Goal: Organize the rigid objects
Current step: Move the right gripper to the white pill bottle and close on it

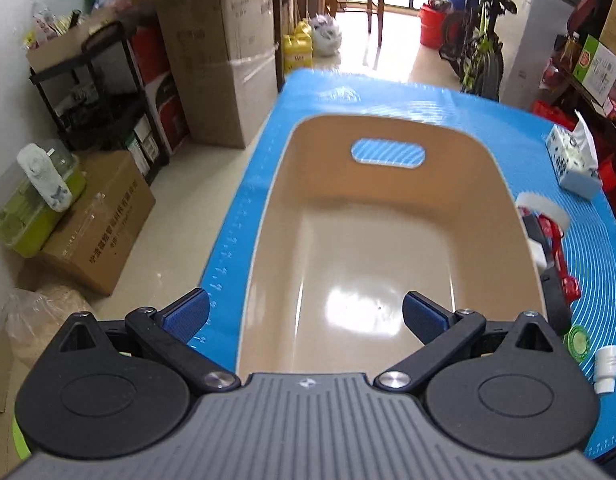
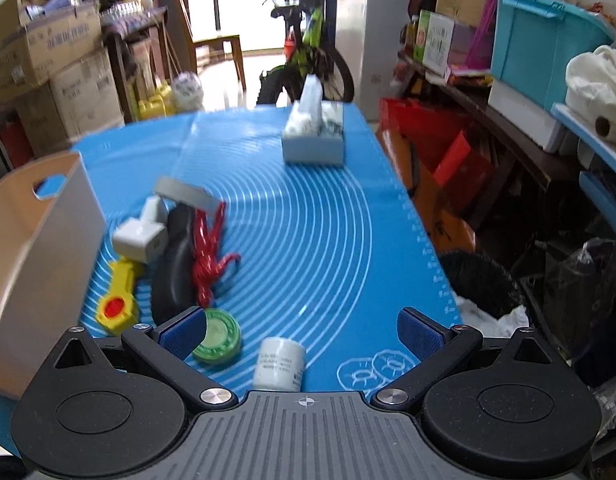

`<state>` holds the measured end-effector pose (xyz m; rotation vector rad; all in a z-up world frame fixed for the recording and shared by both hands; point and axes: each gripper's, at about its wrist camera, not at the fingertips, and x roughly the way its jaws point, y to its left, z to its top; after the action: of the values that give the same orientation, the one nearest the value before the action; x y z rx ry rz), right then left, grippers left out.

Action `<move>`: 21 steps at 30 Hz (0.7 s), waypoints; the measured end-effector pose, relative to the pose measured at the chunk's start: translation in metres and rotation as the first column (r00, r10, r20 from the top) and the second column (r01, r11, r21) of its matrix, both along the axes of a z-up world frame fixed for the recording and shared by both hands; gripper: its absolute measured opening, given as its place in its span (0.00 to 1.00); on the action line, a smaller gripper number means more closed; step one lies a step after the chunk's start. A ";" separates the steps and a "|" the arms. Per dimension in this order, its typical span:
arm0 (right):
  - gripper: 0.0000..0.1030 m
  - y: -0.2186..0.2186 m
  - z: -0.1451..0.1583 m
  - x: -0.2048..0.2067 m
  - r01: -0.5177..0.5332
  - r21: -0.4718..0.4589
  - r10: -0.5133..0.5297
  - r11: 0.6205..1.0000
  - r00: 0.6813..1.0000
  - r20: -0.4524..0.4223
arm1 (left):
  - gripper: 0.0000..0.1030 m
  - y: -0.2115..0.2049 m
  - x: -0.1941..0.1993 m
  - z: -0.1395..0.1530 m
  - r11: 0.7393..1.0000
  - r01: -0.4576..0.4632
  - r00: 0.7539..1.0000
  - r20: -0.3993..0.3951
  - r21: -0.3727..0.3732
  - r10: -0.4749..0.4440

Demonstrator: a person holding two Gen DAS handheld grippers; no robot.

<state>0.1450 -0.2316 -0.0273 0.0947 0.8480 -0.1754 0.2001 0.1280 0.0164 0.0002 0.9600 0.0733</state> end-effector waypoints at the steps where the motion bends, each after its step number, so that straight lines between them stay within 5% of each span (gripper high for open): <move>1: 0.98 0.002 -0.005 0.002 -0.001 -0.008 0.001 1.000 1.000 -0.017 | 0.98 0.001 0.001 -0.004 1.000 0.002 1.000 -0.008 -0.002 -0.002; 3: 0.98 0.003 -0.012 0.006 -0.008 -0.012 0.007 1.000 0.999 -0.045 | 0.84 0.005 0.004 -0.012 1.000 -0.001 0.999 -0.033 0.007 0.001; 8: 0.98 0.009 -0.030 0.017 -0.018 0.010 0.019 1.000 0.994 -0.108 | 0.81 0.023 0.006 -0.027 0.999 -0.047 0.995 -0.091 0.008 0.047; 17: 0.94 0.020 -0.052 0.028 -0.028 -0.001 0.027 1.000 0.983 -0.179 | 0.24 0.030 0.010 -0.037 0.998 -0.056 0.988 -0.143 -0.030 0.051; 21: 0.84 0.017 -0.058 0.031 -0.011 0.014 0.013 1.000 0.980 -0.199 | 0.17 0.030 0.011 -0.040 0.998 -0.057 0.986 -0.157 -0.029 0.052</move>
<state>0.1761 -0.2145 -0.0857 0.0845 1.0497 -0.1702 0.2112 0.1582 -0.0234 -0.0514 1.1181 0.1091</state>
